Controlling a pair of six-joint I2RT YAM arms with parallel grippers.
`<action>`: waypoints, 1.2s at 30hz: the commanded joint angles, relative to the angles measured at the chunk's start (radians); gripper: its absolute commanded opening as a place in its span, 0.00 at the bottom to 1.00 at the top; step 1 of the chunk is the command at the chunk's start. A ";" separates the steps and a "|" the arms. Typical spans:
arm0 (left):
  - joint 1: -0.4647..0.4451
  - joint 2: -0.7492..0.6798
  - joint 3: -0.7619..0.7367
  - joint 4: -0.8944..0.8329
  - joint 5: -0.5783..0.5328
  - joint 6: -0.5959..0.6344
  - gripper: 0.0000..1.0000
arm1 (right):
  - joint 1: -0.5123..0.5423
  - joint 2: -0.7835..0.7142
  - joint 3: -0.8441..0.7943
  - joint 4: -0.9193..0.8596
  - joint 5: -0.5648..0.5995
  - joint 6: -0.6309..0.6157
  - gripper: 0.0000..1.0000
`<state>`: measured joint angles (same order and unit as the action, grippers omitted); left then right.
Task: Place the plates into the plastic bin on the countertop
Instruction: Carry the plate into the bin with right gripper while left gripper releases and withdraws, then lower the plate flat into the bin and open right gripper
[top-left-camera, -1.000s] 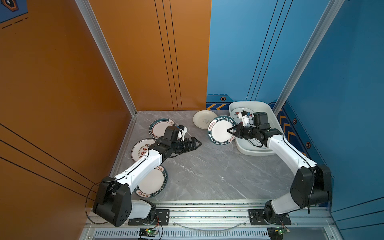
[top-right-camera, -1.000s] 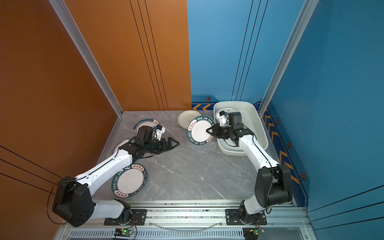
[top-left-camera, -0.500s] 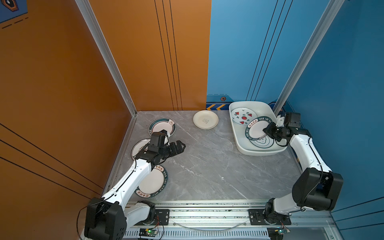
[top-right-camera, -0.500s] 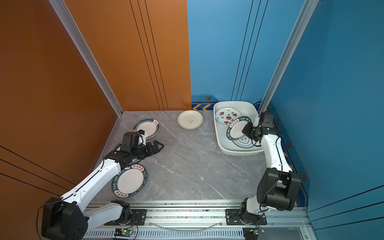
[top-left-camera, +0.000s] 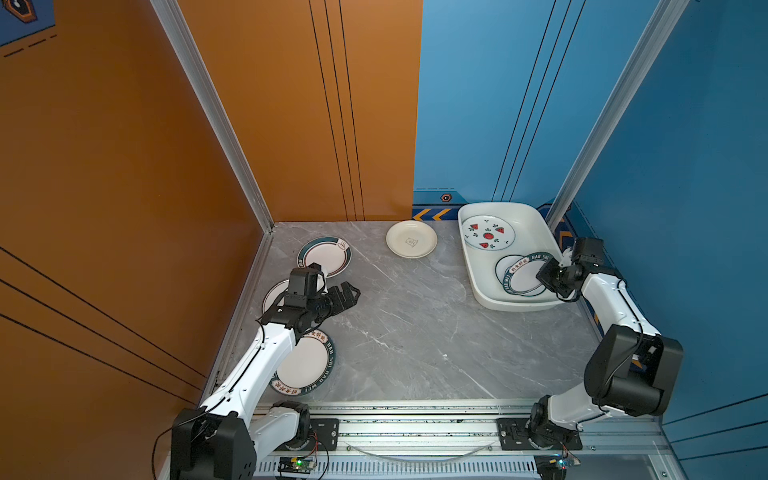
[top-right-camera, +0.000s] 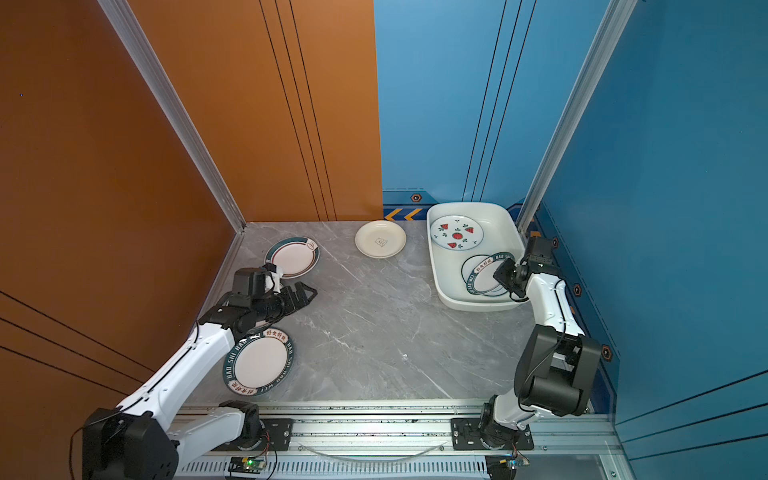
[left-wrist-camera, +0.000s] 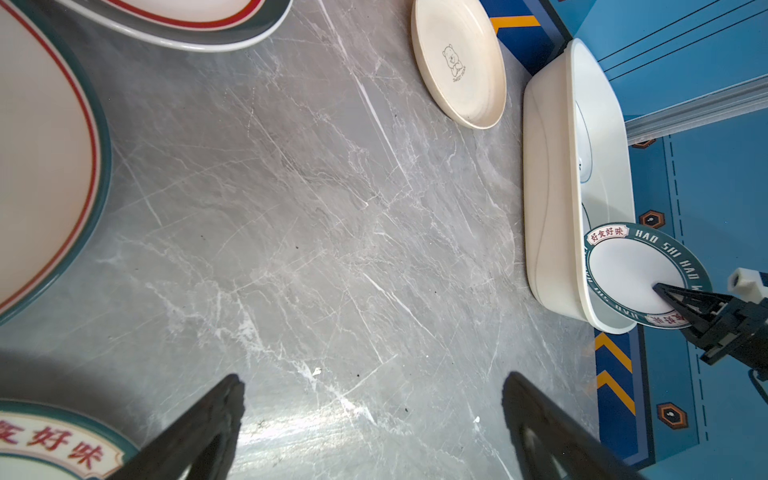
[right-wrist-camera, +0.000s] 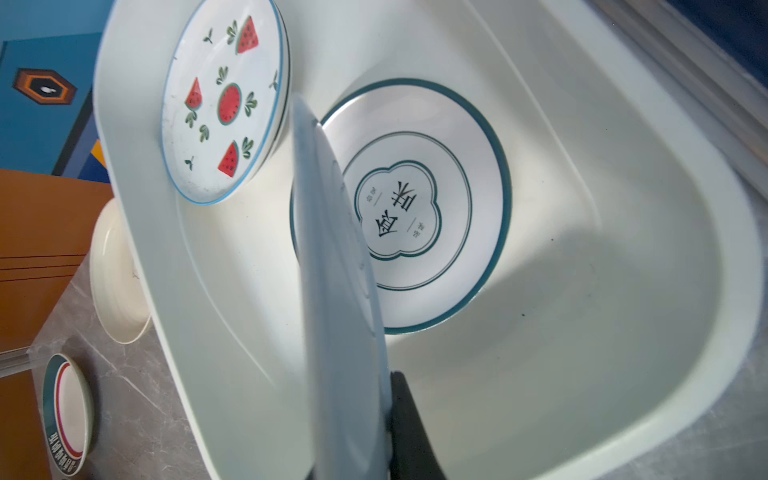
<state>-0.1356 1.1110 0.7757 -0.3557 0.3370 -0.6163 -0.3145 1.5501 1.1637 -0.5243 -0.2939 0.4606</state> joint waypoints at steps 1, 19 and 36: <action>0.018 0.001 -0.016 0.010 0.039 0.026 0.98 | -0.010 0.035 -0.016 0.069 0.026 0.013 0.00; 0.102 -0.001 -0.035 0.020 0.091 0.048 0.98 | -0.022 0.212 0.004 0.107 0.098 0.059 0.33; 0.219 0.010 -0.071 0.003 0.020 0.060 0.98 | 0.007 0.216 0.025 0.040 0.231 0.027 0.53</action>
<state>0.0654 1.1202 0.7235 -0.3458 0.3801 -0.5682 -0.3054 1.7580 1.1824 -0.4095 -0.1246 0.5079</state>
